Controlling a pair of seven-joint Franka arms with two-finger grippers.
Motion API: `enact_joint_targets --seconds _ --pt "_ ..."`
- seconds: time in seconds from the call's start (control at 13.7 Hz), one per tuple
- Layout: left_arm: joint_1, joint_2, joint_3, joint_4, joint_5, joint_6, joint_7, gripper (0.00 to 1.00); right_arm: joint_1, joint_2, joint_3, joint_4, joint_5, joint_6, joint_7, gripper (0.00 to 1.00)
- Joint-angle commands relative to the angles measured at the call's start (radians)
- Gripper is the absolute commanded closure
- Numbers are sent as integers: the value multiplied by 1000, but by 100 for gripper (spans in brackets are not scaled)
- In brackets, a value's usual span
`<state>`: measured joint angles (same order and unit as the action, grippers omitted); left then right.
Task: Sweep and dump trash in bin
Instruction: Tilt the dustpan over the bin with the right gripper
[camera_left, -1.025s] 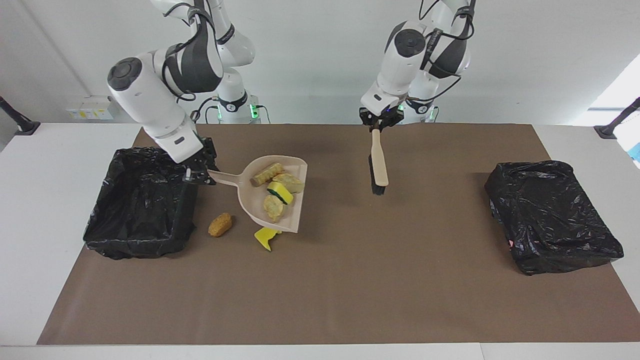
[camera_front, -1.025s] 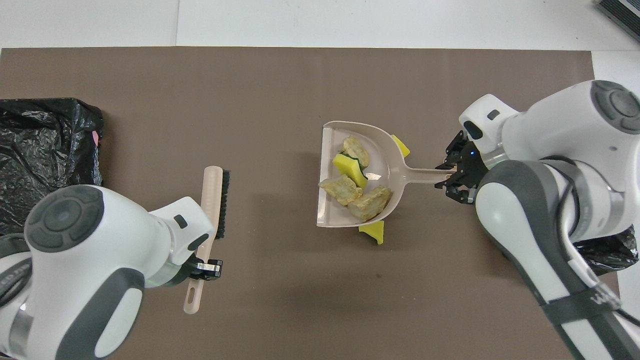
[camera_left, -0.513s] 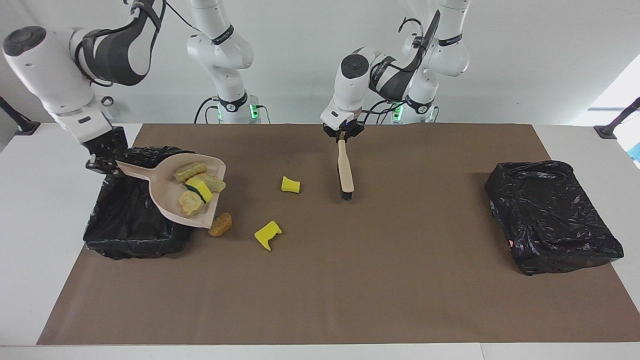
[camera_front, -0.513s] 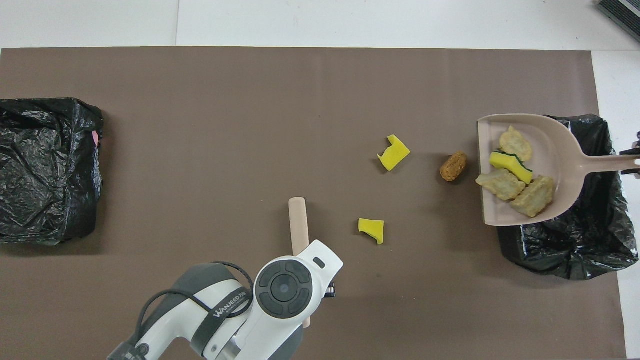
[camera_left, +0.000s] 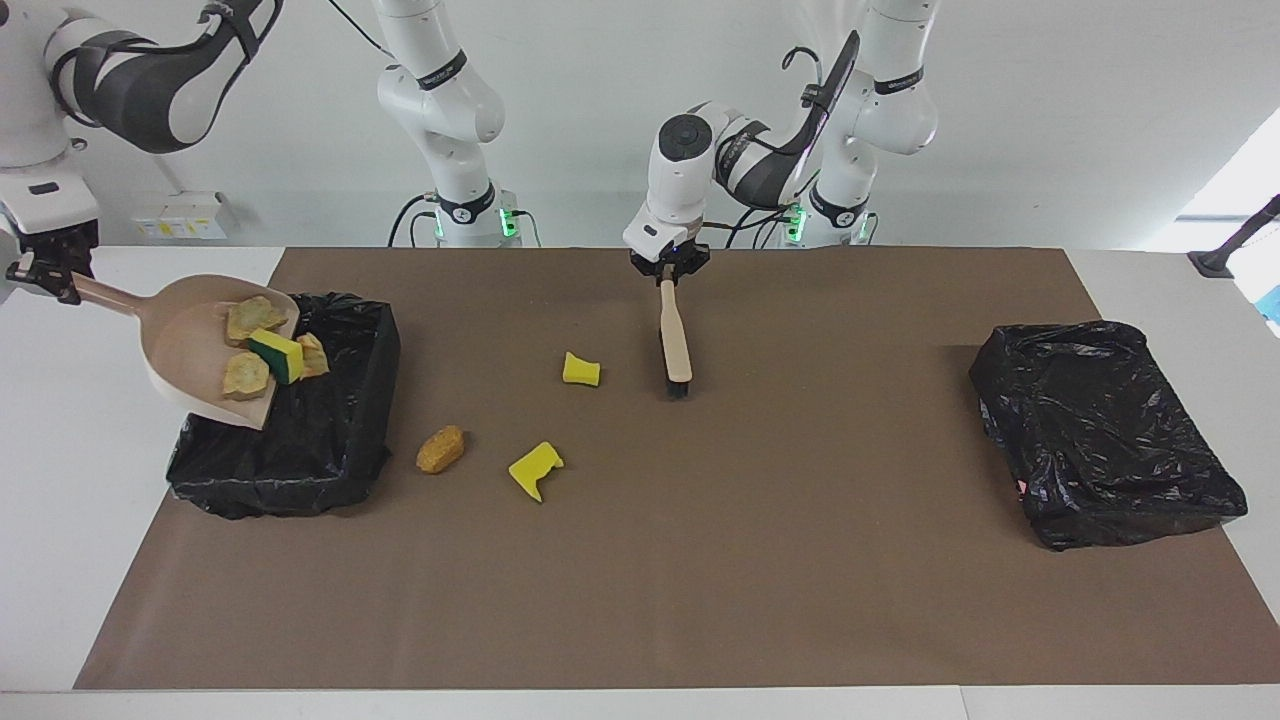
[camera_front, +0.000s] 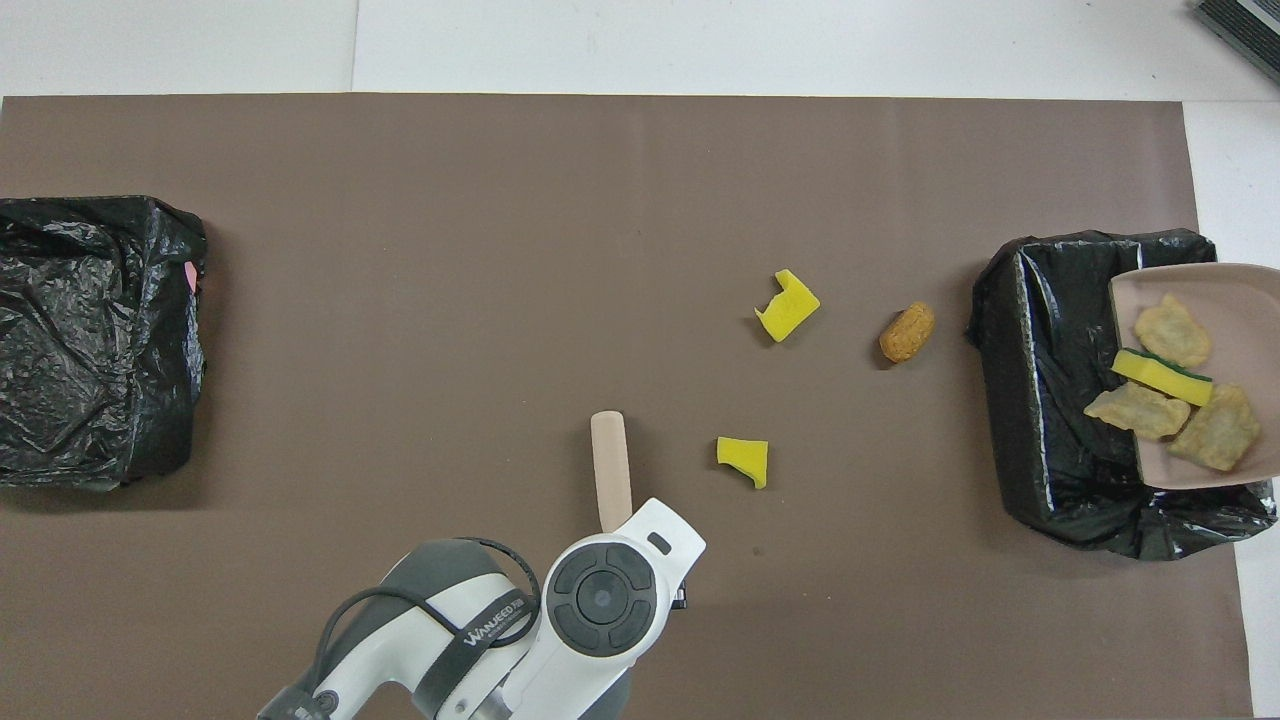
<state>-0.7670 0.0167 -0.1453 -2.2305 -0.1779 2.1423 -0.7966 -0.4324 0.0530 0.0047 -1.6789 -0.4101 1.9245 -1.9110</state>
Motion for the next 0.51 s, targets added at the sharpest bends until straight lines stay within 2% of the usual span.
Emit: enact_joint_targets --seconds 0.0,0.07,0.15,0.22,0.29,0.37,0.44 --pt "-31 34 16 -15 -8 33 -12 100 20 -48 15 -82 -160 22 165 100" --pt "-31 40 16 -15 -8 39 -6 97 36 -65 15 -108 -217 22 206 100" --pt "-31 45 16 -3 -8 39 -9 87 46 -68 15 -114 -243 19 214 100" --pt "-26 42 16 3 -8 31 -1 73 52 -67 15 -108 -266 10 213 100" --pt "-23 36 18 5 -8 24 3 52 55 -65 15 -102 -295 7 208 100" --pt "-22 34 18 8 -8 24 4 38 57 -65 17 -94 -317 2 207 100" --pt "-20 32 18 9 -8 22 4 19 57 -68 21 -84 -337 -11 202 100"
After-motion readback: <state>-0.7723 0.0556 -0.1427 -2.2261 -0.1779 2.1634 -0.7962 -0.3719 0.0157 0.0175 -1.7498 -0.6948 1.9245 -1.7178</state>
